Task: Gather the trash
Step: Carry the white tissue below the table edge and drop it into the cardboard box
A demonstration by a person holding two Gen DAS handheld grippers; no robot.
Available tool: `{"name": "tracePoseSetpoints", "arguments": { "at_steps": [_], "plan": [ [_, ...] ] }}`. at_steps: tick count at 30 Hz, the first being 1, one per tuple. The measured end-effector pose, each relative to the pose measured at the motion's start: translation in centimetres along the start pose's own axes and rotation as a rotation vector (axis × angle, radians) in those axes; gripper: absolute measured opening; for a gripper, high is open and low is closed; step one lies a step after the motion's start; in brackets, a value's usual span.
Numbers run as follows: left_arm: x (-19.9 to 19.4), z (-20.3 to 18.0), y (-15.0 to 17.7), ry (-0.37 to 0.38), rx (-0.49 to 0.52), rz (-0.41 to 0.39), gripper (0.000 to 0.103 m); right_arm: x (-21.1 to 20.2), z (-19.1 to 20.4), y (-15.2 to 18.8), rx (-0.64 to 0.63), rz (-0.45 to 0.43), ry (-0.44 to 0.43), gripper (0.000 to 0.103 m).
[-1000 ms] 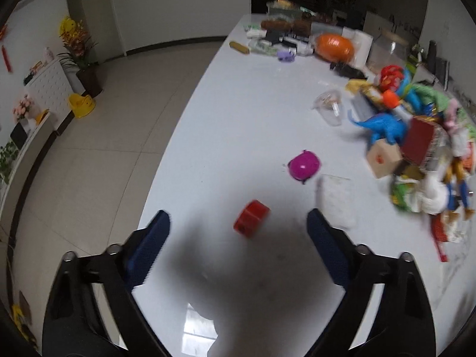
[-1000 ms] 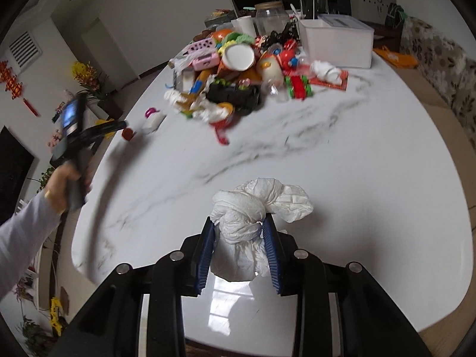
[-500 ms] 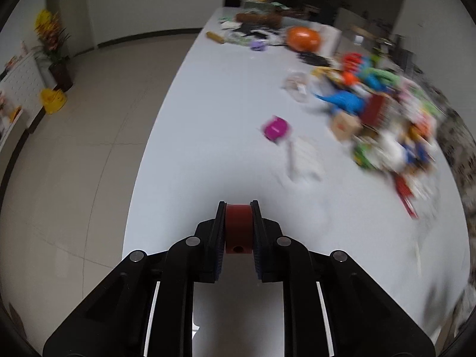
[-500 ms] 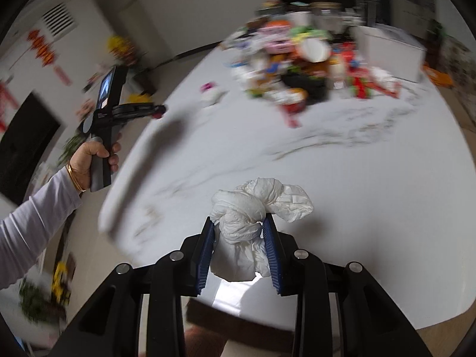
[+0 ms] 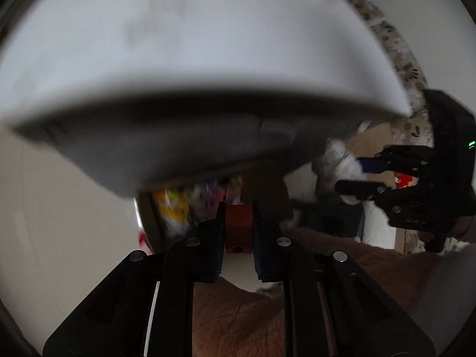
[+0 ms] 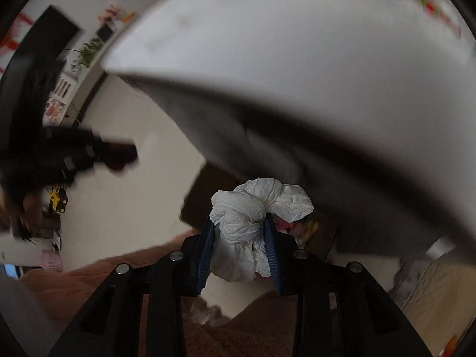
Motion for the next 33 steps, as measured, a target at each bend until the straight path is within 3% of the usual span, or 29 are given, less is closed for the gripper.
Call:
{"name": "tracePoseSetpoints", "arguments": {
  "at_steps": [3, 7, 8, 9, 10, 11, 15, 19, 23, 26, 29, 30, 33],
  "plan": [
    [9.4, 3.0, 2.3, -0.025, -0.148, 0.115, 0.015, 5.4, -1.3, 1.7, 0.038, 0.073, 0.024, 0.033],
    [17.3, 5.7, 2.8, -0.105, -0.226, 0.194, 0.015, 12.1, -3.7, 2.9, 0.112, 0.142, 0.056, 0.037],
    [18.7, 6.3, 2.7, -0.123, -0.244, 0.21, 0.019, 13.7, -4.2, 3.0, 0.112, 0.155, 0.094, 0.041],
    [19.1, 7.2, 2.9, -0.124, -0.262, 0.226, 0.038, 15.0, -4.5, 3.2, 0.113, 0.175, 0.124, 0.059],
    [20.3, 7.9, 2.7, -0.133, -0.282, 0.248, 0.05, 16.5, -5.2, 3.4, 0.118, 0.201, 0.157, 0.069],
    [21.0, 8.4, 2.6, -0.144, -0.291, 0.255, 0.059, 17.4, -5.5, 3.7, 0.114, 0.221, 0.176, 0.068],
    [22.1, 9.2, 2.6, -0.178, -0.299, 0.29, 0.059, 19.0, -5.7, 5.4, 0.08, 0.281, 0.22, 0.068],
    [20.4, 7.1, 2.7, -0.213, -0.224, 0.29, 0.059, 17.4, -5.7, 5.8, 0.056, 0.266, 0.218, 0.072],
    [16.1, 4.4, 2.4, -0.198, -0.106, 0.236, 0.059, 11.0, -3.9, 4.2, 0.011, 0.184, 0.137, 0.072],
    [9.5, 0.7, 1.2, -0.205, 0.033, 0.152, 0.059, 3.2, -1.9, 1.4, -0.022, 0.05, 0.03, 0.079],
    [1.4, -2.6, -0.7, -0.181, 0.096, -0.005, 0.073, -5.7, -0.6, -2.7, -0.062, -0.154, -0.017, 0.091],
    [-0.9, -3.4, -1.4, -0.183, 0.104, -0.061, 0.079, -8.5, -0.5, -4.5, -0.063, -0.238, -0.018, 0.097],
    [-6.7, -5.1, -3.9, -0.235, 0.094, -0.242, 0.089, -12.6, -1.5, -9.2, -0.038, -0.416, 0.029, 0.098]
  ]
}}
Point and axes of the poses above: each gripper's, at about its wrist camera, not at the fingertips, and x roughly the way its jaws point, z to its left, y to its underside, the point moved 1 cm from there along x, roughly the way its jaws point, and after that the axes turned 2 degrees about -z, right-handed, at the moved point
